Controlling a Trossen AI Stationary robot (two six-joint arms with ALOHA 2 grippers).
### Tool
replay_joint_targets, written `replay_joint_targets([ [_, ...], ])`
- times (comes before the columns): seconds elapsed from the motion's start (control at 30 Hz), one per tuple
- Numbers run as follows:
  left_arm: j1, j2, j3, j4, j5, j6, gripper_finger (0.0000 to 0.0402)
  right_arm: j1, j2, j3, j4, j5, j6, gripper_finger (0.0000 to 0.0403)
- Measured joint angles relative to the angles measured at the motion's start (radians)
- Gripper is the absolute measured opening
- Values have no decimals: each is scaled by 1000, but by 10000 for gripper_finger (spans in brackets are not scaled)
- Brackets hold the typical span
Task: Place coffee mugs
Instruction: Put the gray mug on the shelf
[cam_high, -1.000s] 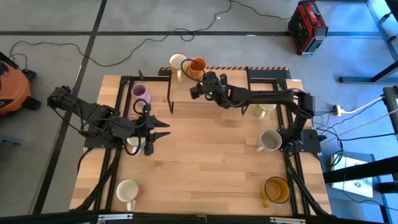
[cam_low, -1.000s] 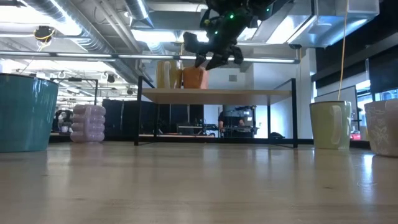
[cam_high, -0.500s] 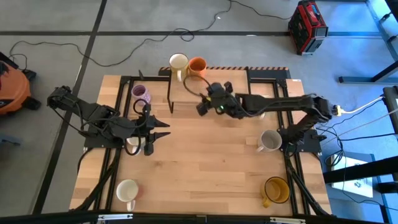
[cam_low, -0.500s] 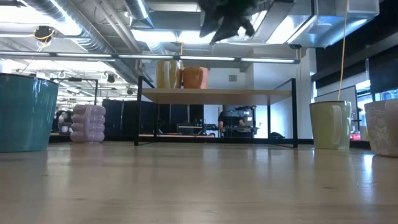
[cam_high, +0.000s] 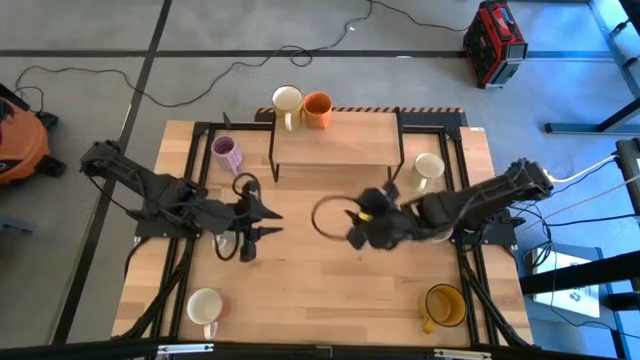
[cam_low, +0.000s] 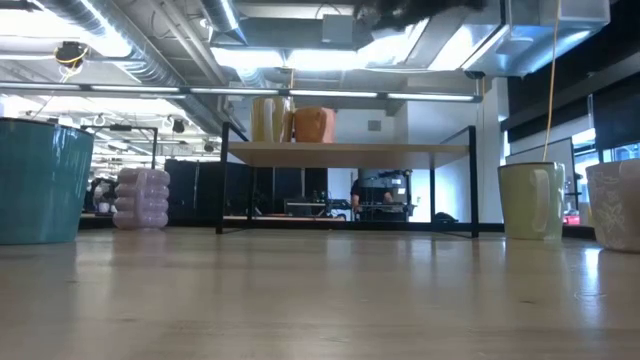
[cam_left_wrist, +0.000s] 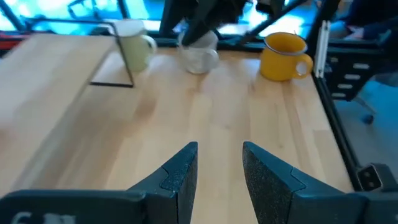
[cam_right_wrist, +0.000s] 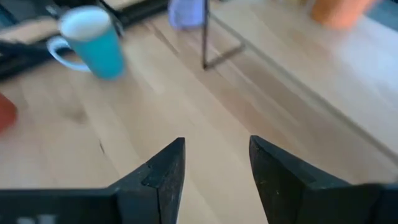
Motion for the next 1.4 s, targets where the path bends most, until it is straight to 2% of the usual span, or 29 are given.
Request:
replay_joint_targets([
  [0.23,1,85,0,32,59,0,121,151,-36,0,-423,16,452,168],
  [0.43,1,124,0,44,57,-3,121,242,-36,-8,-639,-156,827,168],
  [0.57,1,131,0,56,43,-6,121,281,-36,-64,-645,-262,1006,168],
  [0.73,1,131,0,67,30,-9,121,323,-35,-167,-564,-317,1229,168],
  [0.97,1,131,0,88,27,-35,121,332,-35,-279,-505,-397,1432,168],
  [1.2,1,131,0,99,27,-34,121,310,-21,-393,-360,-408,1462,168],
  [1.4,1,131,-1,99,26,-27,121,296,-16,-439,-378,-418,1467,168],
])
